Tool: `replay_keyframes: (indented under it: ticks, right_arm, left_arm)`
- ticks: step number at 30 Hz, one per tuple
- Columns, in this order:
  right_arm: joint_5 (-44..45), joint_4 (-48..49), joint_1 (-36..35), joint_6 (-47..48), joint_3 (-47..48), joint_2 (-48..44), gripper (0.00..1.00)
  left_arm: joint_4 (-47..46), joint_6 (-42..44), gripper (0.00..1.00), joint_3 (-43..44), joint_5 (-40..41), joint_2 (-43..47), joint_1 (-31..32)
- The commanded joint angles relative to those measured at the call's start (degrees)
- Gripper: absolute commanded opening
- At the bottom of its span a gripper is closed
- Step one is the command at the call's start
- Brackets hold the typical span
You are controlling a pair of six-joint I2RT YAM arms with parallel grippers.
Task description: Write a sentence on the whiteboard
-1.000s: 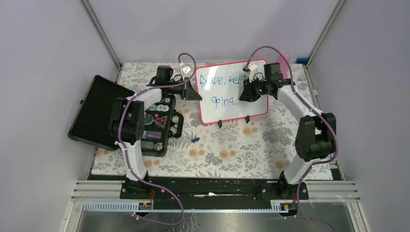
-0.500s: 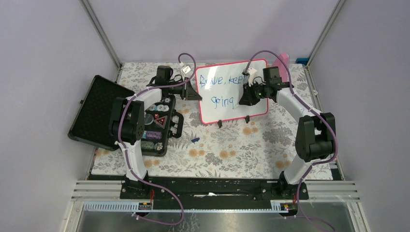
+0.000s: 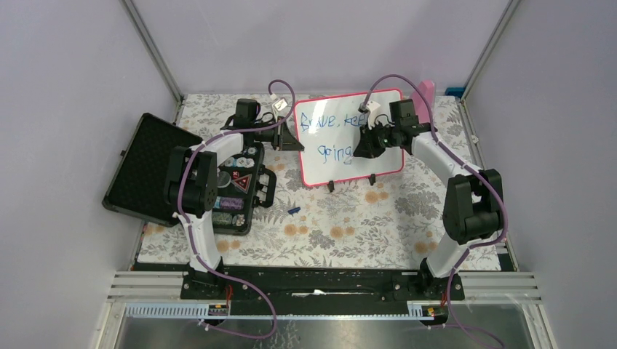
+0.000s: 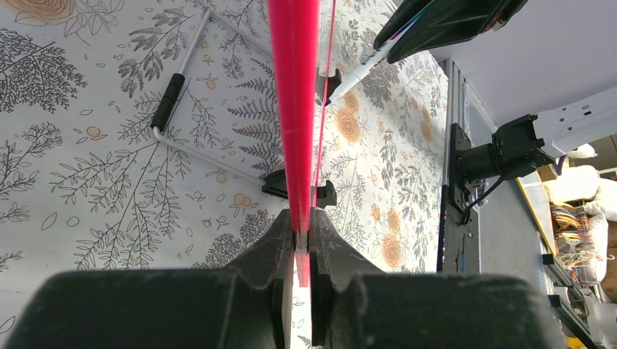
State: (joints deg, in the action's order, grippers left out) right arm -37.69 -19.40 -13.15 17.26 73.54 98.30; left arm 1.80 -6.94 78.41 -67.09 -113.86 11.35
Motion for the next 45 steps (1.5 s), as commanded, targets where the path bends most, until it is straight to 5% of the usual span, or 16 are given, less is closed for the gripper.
replay_keyframes:
  ticks: [1, 19, 33, 45]
  right_arm:
    - [-4.0, -0.1, -0.6, -0.1, 3.4, -2.4, 0.00]
    - [-7.1, -6.7, 5.0, 3.1, 0.9, -8.8, 0.00]
    - [-7.8, -2.8, 14.3, 3.2, -3.3, -7.4, 0.00]
    - [-7.8, 0.4, 14.7, 1.2, -3.5, -4.8, 0.00]
  left_arm:
    - [-0.7, 0.9, 0.00, 2.4, -1.5, -0.6, -0.1]
    - [1.2, 2.9, 0.00, 2.4, -0.9, -0.3, -0.2]
    - [4.6, 6.1, 0.00, 2.6, 1.0, 0.0, -0.2]
    - [5.1, 6.5, 0.00, 2.7, 1.3, 0.1, -0.2]
